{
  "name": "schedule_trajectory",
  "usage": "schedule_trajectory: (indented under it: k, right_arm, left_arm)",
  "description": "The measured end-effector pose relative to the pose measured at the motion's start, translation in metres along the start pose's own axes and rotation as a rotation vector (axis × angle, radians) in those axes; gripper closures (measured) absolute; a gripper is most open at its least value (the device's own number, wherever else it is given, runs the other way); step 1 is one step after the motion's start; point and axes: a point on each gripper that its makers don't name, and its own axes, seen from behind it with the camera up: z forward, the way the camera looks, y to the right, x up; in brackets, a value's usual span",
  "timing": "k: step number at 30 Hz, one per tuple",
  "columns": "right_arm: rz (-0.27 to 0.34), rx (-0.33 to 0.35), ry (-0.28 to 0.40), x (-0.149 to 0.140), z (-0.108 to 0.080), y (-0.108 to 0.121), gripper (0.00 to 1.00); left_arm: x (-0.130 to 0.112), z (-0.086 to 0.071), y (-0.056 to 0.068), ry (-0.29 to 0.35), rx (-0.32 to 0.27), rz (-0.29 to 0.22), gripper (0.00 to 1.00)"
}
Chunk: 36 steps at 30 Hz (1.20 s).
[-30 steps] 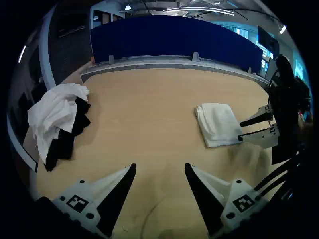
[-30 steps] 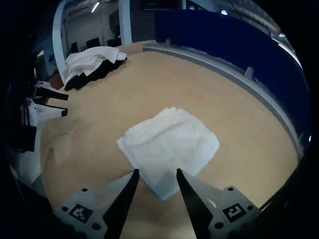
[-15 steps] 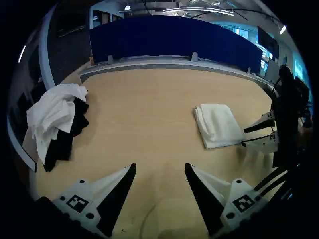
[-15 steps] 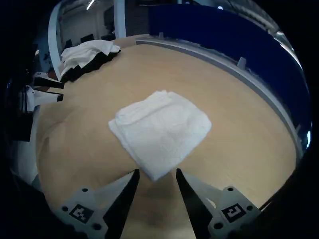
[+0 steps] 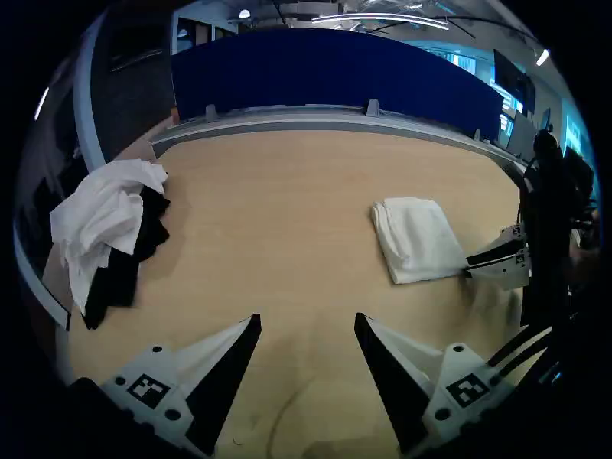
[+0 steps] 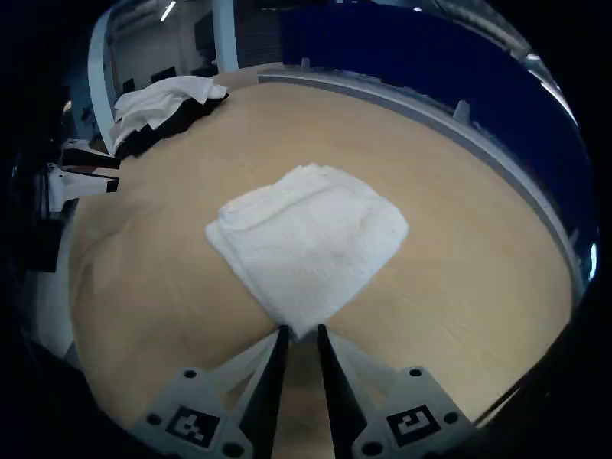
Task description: Fold towel
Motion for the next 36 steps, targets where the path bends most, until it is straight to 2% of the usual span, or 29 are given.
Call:
schedule_trajectory:
  k: [2,8,20,26,36]
  right_arm:
    - [0.004,0.001,-0.001,-0.001,0.000,0.000,0.75]
    - [0.005,-0.006,-0.001,-0.002,0.000,0.003,0.95]
    - [-0.016,-0.033,0.044,0.010,-0.007,0.010,0.98]
    - [-0.029,-0.050,0.115,0.045,-0.025,0.017,0.98]
    - [-0.075,-0.086,0.247,0.123,-0.065,0.032,0.98]
  left_arm:
    - [0.000,0.000,0.000,0.000,0.000,0.001,0.10]
    - [-0.001,0.001,0.001,-0.002,-0.002,0.004,0.10]
    - [0.000,0.001,0.001,-0.002,0.000,0.007,0.10]
    - [0.004,0.000,0.001,0.002,0.001,0.010,0.10]
    - [0.014,-0.001,0.000,0.019,0.007,0.012,0.10]
